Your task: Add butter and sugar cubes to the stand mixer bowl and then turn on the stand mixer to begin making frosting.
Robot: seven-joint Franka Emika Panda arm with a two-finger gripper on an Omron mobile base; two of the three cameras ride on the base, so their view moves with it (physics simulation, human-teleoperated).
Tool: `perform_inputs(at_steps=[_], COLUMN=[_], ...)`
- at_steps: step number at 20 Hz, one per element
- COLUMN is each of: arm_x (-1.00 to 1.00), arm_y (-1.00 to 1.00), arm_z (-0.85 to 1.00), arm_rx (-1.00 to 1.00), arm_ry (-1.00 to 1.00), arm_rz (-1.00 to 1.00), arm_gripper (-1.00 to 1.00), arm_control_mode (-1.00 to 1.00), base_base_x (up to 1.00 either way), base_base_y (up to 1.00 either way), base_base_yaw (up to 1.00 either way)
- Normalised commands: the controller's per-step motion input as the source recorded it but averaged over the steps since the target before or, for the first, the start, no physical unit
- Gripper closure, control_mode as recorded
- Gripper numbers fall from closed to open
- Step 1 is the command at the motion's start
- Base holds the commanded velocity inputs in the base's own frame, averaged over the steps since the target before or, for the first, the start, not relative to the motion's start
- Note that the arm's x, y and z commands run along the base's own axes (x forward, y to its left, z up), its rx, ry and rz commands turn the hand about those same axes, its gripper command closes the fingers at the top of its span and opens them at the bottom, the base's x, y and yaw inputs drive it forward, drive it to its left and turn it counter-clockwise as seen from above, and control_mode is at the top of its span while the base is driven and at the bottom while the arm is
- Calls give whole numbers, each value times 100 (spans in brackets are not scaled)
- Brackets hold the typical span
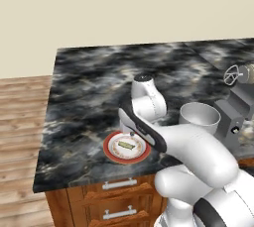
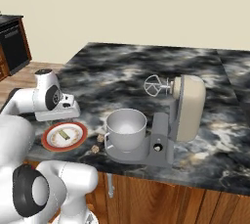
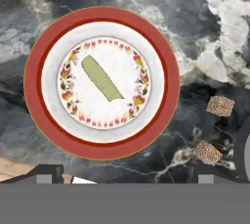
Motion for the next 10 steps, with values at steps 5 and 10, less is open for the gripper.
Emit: perform_inputs(at_steps=[5,10], arm_x=[30,24], arm_y=[9,31], arm_z=[-42,-38], arm_rx=[-1,-4], arm_ry=[9,2], arm_rz=[4,0], arm_gripper=[-100,-100], arm_control_mode=[-100,-100], base_base_x=[0,0], base_base_y=[0,0], base_base_yaw=[0,0])
